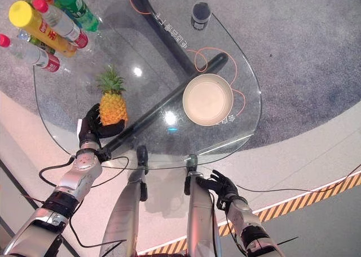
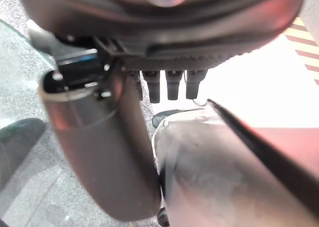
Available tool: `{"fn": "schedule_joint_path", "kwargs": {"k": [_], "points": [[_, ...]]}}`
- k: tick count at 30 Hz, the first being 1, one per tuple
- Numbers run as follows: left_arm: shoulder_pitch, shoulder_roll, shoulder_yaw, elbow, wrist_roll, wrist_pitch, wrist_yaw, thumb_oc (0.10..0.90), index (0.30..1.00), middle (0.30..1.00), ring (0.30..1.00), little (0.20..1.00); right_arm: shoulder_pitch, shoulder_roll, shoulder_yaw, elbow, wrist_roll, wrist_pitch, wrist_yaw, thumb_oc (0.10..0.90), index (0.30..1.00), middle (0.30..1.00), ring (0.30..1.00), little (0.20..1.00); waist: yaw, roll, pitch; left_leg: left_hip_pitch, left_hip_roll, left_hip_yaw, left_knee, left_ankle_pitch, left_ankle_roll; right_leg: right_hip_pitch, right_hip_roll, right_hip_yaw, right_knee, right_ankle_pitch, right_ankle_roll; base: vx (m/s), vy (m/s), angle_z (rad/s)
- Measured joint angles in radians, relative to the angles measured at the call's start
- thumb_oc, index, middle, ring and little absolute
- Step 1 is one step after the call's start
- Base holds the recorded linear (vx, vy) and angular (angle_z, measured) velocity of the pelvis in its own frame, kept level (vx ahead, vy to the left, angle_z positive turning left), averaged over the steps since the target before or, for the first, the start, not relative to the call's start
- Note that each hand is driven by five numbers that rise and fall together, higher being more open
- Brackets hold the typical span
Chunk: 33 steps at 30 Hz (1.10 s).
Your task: Pick up the fruit to the plate
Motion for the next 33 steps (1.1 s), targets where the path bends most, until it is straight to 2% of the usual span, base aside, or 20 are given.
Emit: {"fn": "schedule_joint_path", "kwargs": {"k": [3, 13, 14, 15, 16, 33], "points": [[-0.017, 0.003, 0.001, 0.019, 0.000, 0.024, -0.004, 0.800, 0.900, 0.900, 0.900, 0.900, -0.004, 0.002, 0.002, 0.000, 0.000, 0.003, 0.000, 0.800, 0.900, 0.900, 0.900, 0.900, -0.007, 0.000, 0.000, 0.000, 0.000, 0.000, 0.001, 0.000, 0.000, 0.000, 0.000, 0.000, -0.001, 0.001, 0.001, 0.00, 0.000, 0.00], [-0.073, 0.007, -0.037, 0.084, -0.006, 0.036, -0.028, 0.800, 0.900, 0.900, 0.900, 0.900, -0.012, 0.002, 0.013, 0.000, 0.000, 0.004, -0.001, 0.800, 0.900, 0.900, 0.900, 0.900, -0.018, -0.002, -0.001, -0.004, 0.000, 0.007, 0.001, 0.000, 0.001, -0.002, 0.000, 0.006, -0.010, 0.009, 0.006, 0.00, 0.000, 0.00], [-0.074, 0.008, -0.038, 0.085, -0.007, 0.039, -0.028, 0.418, 0.573, 0.573, 0.573, 0.518, -0.012, 0.002, 0.014, 0.000, 0.000, 0.004, -0.002, 0.800, 0.900, 0.900, 0.900, 0.900, -0.018, -0.002, -0.001, -0.004, -0.001, 0.008, 0.001, -0.001, 0.001, -0.002, 0.000, 0.006, -0.013, 0.011, 0.007, 0.00, 0.000, 0.00], [-0.078, 0.009, -0.040, 0.088, -0.007, 0.045, -0.029, 0.119, 0.316, 0.316, 0.316, 0.219, -0.012, 0.002, 0.014, 0.000, 0.000, 0.004, -0.003, 0.800, 0.900, 0.900, 0.900, 0.900, -0.018, -0.002, -0.001, -0.005, -0.001, 0.009, 0.001, -0.001, 0.001, -0.002, 0.000, 0.007, -0.016, 0.013, 0.008, 0.00, 0.000, 0.00], [-0.082, 0.009, -0.040, 0.094, -0.009, 0.046, -0.029, 0.100, 0.300, 0.300, 0.300, 0.200, -0.013, 0.002, 0.016, 0.000, 0.000, 0.004, -0.005, 0.800, 0.900, 0.900, 0.900, 0.900, -0.018, -0.003, -0.001, -0.005, -0.001, 0.009, 0.001, -0.001, 0.001, -0.001, 0.000, 0.007, -0.018, 0.014, 0.008, 0.00, 0.000, 0.00], [-0.102, 0.019, -0.042, 0.129, -0.004, 0.042, -0.035, 0.100, 0.300, 0.300, 0.300, 0.200, -0.020, 0.002, 0.029, 0.002, 0.000, 0.010, -0.016, 0.800, 0.900, 0.900, 0.900, 0.900, -0.017, -0.013, -0.003, -0.007, -0.004, 0.010, 0.001, 0.000, 0.003, -0.001, -0.004, 0.008, -0.021, 0.016, 0.010, 0.00, 0.000, 0.00]]}}
